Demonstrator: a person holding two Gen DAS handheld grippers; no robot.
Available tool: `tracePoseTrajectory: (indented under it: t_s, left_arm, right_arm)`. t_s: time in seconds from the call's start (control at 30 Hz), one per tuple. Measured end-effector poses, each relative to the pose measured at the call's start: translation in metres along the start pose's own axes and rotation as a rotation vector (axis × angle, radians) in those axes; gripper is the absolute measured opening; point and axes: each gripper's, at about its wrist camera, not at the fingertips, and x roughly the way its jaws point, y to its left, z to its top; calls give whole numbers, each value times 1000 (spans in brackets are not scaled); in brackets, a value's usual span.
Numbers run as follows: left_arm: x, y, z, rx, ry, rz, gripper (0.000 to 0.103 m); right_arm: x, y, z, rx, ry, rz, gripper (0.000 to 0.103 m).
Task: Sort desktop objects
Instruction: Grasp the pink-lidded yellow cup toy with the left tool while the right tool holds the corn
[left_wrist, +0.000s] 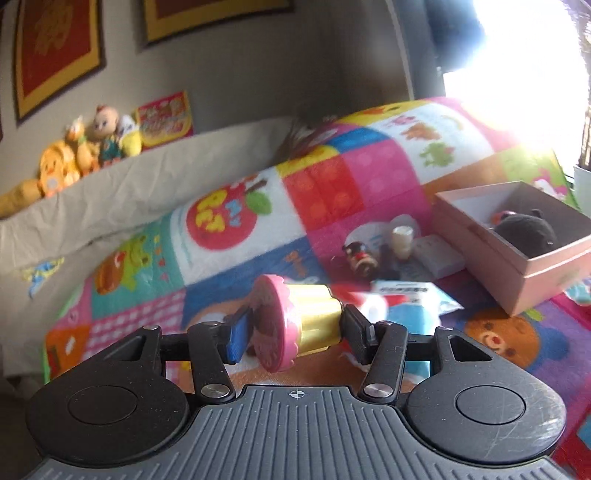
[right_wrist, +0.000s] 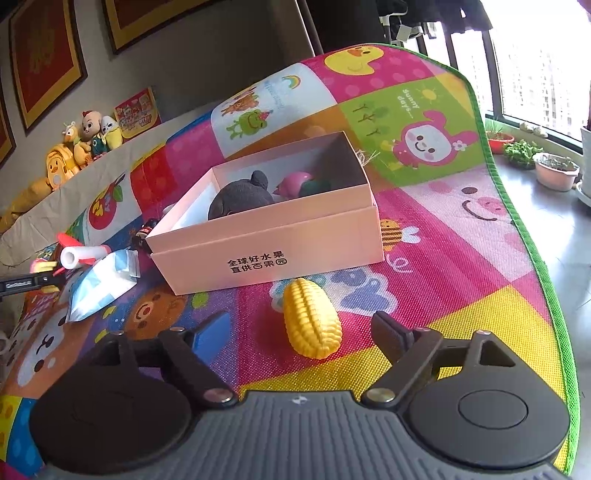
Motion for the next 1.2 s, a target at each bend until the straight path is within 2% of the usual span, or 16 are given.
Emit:
tracePoseTrajectory:
  t_s: [0.13,0.3,0.4,0.47,0.6,0.63,0.73,0.77,0.87,0.93,1.03,1.1,1.13,1.17,1.2]
  left_arm:
    - [-31,-46,12,202,-57,-64,58]
    - [-22,-115,4,396,-49,-196,58]
    - [-6,-150,-9,512,-38,-183,58]
    - [2,-164,-16,551,-29,-185,59]
    - [1,-171,-16,519,-27,-268,62]
    - [-3,-171,-16,506,-41,-290,69]
    - [-9,-165,-12,420,-29,-394,73]
    - [-11,-162,-10,380,-28,-419,80]
    - [-15,-149,-7,281,-32,-409,88]
    - [-14,-140,-5,219,-20,-375,89]
    - [-4,-127,-2,107,39,-367,89]
    - [6,-124,0,58,76,-344,85]
    - [11,-124,0,43,88,-340,79]
    - [15,-126,0,32,95,-342,64]
    - [20,-127,0,26,106,-344,56]
  right_arm:
    - [1,0,0,-1,1,-3,85]
    - [-3,-1,-1,7,-22,-11,85]
    - [-5,-2,-1,13,-30,-8,85]
    - [-5,-2,-1,15,-33,-7,85]
    - [-6,-4,-2,23,-38,4,86]
    - [-6,-5,-2,27,-38,6,86]
    - [-5,-6,-1,33,-36,8,88]
    - [-6,-6,-1,34,-38,7,89]
    - [-6,-5,-1,33,-40,6,90]
    - [-5,-5,-1,33,-38,6,90]
    - [-6,-5,-1,32,-38,5,90]
    - [-6,-5,-1,33,-37,4,90]
    - [-6,-5,-1,33,-37,3,90]
    - [-6,-5,-1,33,-37,2,90]
    - [-6,-5,-1,33,-37,1,90]
